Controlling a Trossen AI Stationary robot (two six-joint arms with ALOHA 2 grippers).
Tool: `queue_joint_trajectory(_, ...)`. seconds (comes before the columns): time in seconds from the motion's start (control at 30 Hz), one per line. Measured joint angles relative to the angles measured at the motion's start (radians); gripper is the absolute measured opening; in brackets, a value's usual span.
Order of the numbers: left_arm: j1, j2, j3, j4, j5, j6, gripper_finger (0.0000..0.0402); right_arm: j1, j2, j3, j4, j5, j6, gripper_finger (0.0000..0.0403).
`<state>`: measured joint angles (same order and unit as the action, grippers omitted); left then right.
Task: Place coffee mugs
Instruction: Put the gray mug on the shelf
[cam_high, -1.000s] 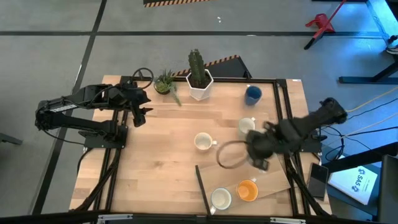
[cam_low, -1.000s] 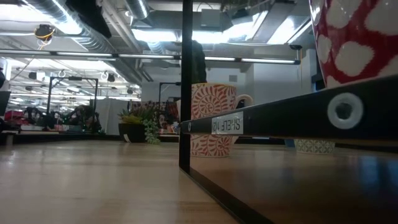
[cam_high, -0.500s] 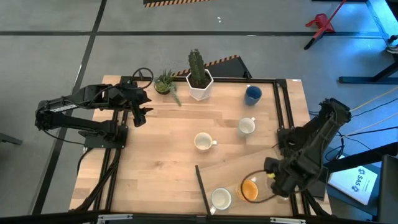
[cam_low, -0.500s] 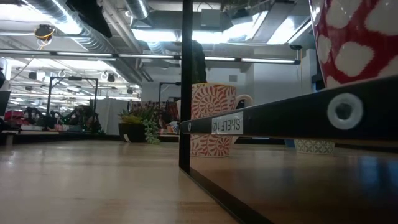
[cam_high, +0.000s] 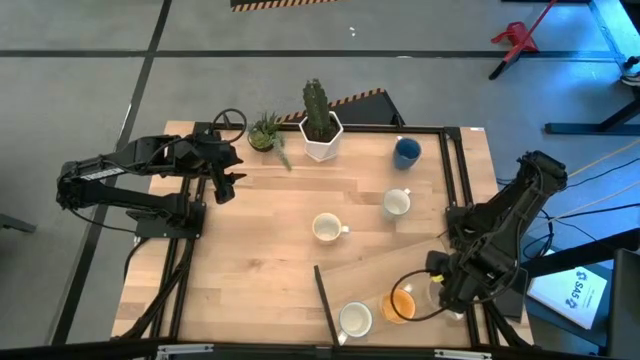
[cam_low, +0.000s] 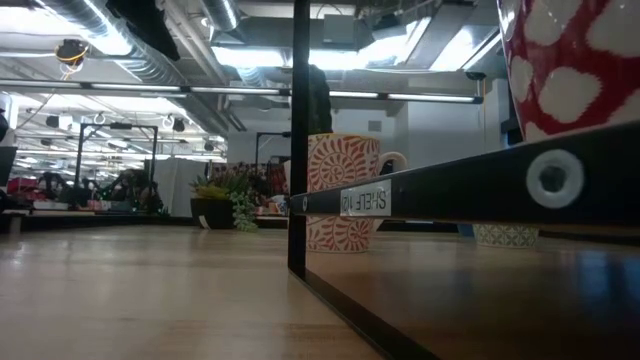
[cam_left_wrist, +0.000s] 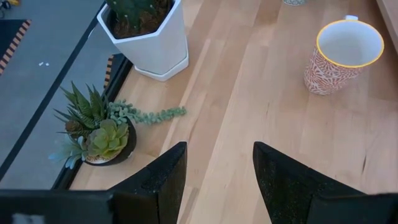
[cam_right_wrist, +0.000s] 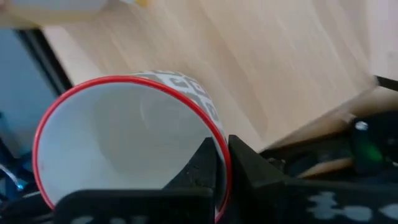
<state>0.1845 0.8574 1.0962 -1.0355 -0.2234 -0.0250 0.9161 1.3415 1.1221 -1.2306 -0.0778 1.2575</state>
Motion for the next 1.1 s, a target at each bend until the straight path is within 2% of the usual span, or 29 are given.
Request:
queue_joint_trajectory(0.4,0.000,0.000,0.000,0.000,0.000,0.000,0.0179,0.000,0.000,-0.015,-0.012,0.013,-0.006,0.0000)
queue_joint_trajectory(0.63,0.000,0.000,0.000,0.000,0.000,-0.001,0.0179,0.000,-0.002,-0.060,0.082,0.005,0.002,0.0000)
queue_joint_trajectory(1.1,0.000,0.000,0.000,0.000,0.000,0.000,0.0179,0.000,0.000,-0.063,0.039,0.003,0.051,0.0018)
